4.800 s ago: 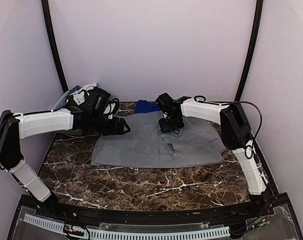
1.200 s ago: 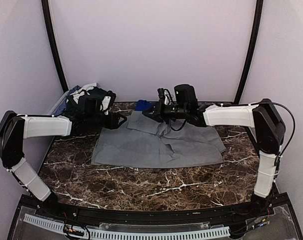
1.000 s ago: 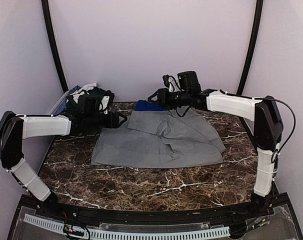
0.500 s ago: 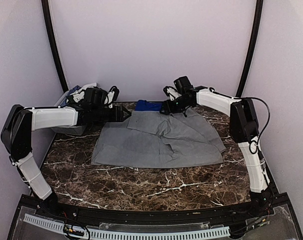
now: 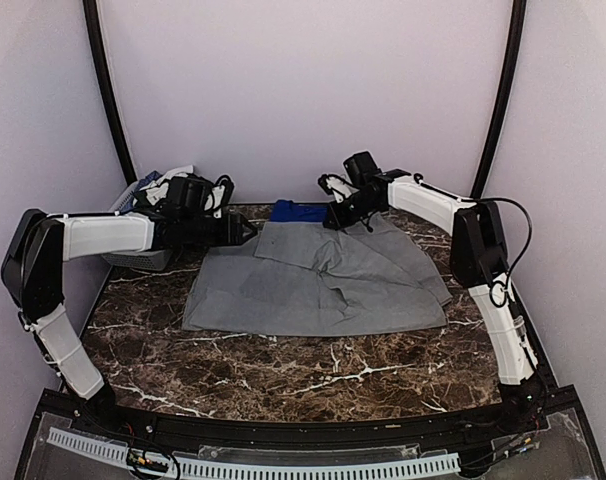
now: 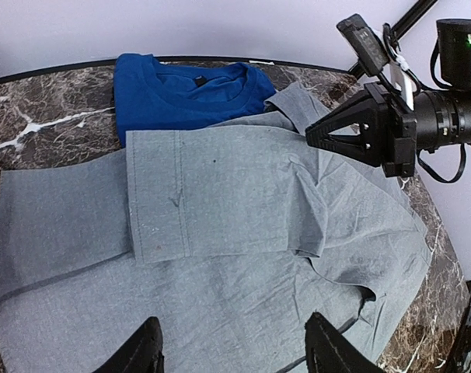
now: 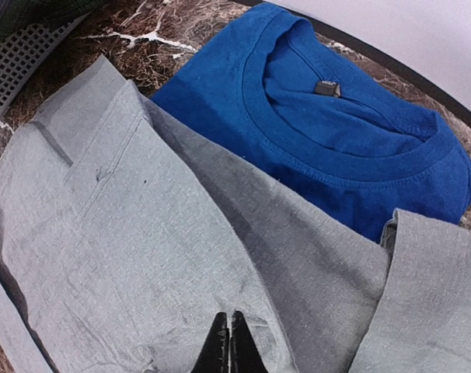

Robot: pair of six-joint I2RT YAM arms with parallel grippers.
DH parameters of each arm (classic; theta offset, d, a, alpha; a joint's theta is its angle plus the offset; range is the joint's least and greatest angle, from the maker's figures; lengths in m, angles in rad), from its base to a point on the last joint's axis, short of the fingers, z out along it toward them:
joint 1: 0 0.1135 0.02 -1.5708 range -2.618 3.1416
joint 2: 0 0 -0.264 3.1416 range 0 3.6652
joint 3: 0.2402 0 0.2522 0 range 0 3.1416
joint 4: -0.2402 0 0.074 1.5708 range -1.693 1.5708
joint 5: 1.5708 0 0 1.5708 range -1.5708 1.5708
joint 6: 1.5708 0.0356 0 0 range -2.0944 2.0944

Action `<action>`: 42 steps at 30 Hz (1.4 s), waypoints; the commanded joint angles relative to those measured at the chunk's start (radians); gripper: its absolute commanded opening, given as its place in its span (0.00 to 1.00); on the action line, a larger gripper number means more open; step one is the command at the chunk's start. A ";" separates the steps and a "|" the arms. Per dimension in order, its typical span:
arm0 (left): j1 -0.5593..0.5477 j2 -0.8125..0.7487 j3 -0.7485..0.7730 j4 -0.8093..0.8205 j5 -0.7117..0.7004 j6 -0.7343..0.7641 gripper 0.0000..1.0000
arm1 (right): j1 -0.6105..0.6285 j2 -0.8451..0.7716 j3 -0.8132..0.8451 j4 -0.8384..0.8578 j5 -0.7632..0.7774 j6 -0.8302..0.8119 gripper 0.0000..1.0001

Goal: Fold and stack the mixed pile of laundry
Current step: Adjust the 1/3-folded shirt at the center of the board.

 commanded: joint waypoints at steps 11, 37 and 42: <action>0.022 -0.114 -0.015 -0.084 -0.028 0.003 0.61 | 0.017 -0.073 -0.079 0.028 0.062 -0.024 0.41; 0.030 -0.069 0.021 -0.119 -0.044 -0.001 0.61 | -0.032 0.075 0.075 -0.043 -0.116 -0.070 0.49; 0.032 -0.080 0.011 -0.117 -0.039 -0.016 0.60 | -0.023 0.056 0.066 -0.051 -0.120 -0.069 0.03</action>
